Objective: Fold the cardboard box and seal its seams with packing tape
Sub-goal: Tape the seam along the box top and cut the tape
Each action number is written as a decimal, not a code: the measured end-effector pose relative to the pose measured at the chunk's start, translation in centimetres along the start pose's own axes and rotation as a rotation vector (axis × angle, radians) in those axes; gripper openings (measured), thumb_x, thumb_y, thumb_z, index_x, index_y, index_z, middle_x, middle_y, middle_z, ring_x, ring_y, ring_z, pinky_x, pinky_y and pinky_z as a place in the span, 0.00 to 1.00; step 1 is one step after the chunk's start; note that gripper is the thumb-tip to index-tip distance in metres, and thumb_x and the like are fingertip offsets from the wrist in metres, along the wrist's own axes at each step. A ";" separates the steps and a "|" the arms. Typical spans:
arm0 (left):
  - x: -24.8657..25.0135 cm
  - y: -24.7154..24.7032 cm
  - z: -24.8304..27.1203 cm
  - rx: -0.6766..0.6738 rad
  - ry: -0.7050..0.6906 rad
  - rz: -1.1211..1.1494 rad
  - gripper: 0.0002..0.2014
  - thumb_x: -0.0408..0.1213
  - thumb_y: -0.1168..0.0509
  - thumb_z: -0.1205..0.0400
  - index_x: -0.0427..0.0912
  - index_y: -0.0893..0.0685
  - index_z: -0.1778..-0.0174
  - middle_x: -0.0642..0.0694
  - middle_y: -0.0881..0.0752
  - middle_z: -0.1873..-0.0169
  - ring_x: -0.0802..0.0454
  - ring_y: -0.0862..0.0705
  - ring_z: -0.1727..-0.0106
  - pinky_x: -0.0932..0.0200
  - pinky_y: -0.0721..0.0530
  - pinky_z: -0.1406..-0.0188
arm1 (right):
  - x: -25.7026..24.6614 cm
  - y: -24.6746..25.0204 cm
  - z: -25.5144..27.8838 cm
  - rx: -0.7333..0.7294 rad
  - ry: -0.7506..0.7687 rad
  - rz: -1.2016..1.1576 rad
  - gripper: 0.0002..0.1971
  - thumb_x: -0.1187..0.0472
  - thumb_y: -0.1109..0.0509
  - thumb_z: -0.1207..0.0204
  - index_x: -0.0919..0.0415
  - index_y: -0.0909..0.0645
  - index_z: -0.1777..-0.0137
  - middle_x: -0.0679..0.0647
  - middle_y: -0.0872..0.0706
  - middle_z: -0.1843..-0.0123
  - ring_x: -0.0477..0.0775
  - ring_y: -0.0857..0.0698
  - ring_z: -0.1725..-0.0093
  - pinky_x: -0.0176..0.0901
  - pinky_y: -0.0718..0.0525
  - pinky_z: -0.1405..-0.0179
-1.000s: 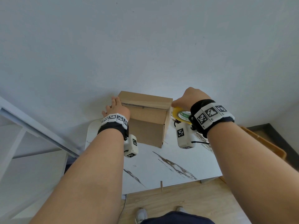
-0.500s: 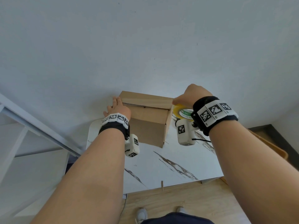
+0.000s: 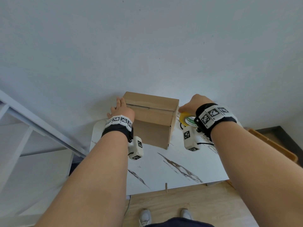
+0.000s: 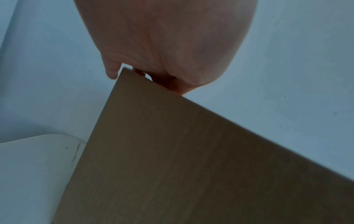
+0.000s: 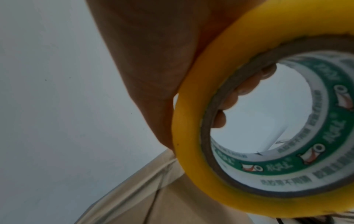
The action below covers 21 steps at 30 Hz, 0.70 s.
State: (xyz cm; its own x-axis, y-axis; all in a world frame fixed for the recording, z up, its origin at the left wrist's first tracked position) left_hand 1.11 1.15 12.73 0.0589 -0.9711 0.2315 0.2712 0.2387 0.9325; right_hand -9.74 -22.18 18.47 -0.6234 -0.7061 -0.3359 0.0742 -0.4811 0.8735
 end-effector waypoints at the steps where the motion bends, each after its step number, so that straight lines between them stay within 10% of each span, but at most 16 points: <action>1: 0.0 -0.1 0.0 0.003 0.000 0.003 0.40 0.26 0.50 0.22 0.52 0.58 0.15 0.58 0.60 0.16 0.41 0.43 0.19 0.39 0.48 0.19 | 0.0 -0.2 -0.1 -0.006 -0.002 -0.005 0.15 0.47 0.27 0.35 0.59 0.23 0.64 0.53 0.19 0.69 0.53 0.20 0.71 0.39 0.25 0.70; 12: -0.7 -0.2 0.5 0.063 -0.082 -0.001 0.29 0.34 0.56 0.12 0.48 0.58 0.15 0.52 0.58 0.15 0.47 0.56 0.14 0.38 0.56 0.17 | 0.1 -2.0 -0.2 0.000 0.003 -0.001 0.16 0.46 0.29 0.33 0.59 0.26 0.66 0.52 0.21 0.70 0.52 0.22 0.72 0.38 0.28 0.74; 17: -1.2 -1.2 1.7 0.295 -0.366 -0.040 0.22 0.39 0.55 0.11 0.42 0.37 0.20 0.47 0.42 0.16 0.48 0.46 0.16 0.44 0.49 0.17 | 0.2 -2.1 0.0 0.005 0.002 0.004 0.17 0.46 0.30 0.32 0.59 0.27 0.67 0.52 0.22 0.70 0.52 0.23 0.72 0.38 0.29 0.74; 21: -1.9 -2.1 2.6 0.243 -0.402 -0.104 0.25 0.53 0.60 0.12 0.57 0.44 0.17 0.49 0.47 0.15 0.47 0.52 0.15 0.44 0.56 0.16 | 0.1 -2.3 0.2 0.002 -0.003 -0.002 0.17 0.46 0.31 0.30 0.59 0.26 0.66 0.53 0.21 0.70 0.52 0.23 0.72 0.38 0.28 0.74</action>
State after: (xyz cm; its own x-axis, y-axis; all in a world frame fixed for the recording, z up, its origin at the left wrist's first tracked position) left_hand -2.05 2.52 10.99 -0.3455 -0.9214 0.1778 0.0208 0.1819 0.9831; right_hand -10.15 -21.07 16.50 -0.6262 -0.7034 -0.3362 0.0717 -0.4814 0.8736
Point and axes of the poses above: each hand's wrist, its own z-axis away from the middle knuckle, its own y-axis out of the back of the hand, x = y × z, the point moved 1 cm from there along -z, towards the middle knuckle
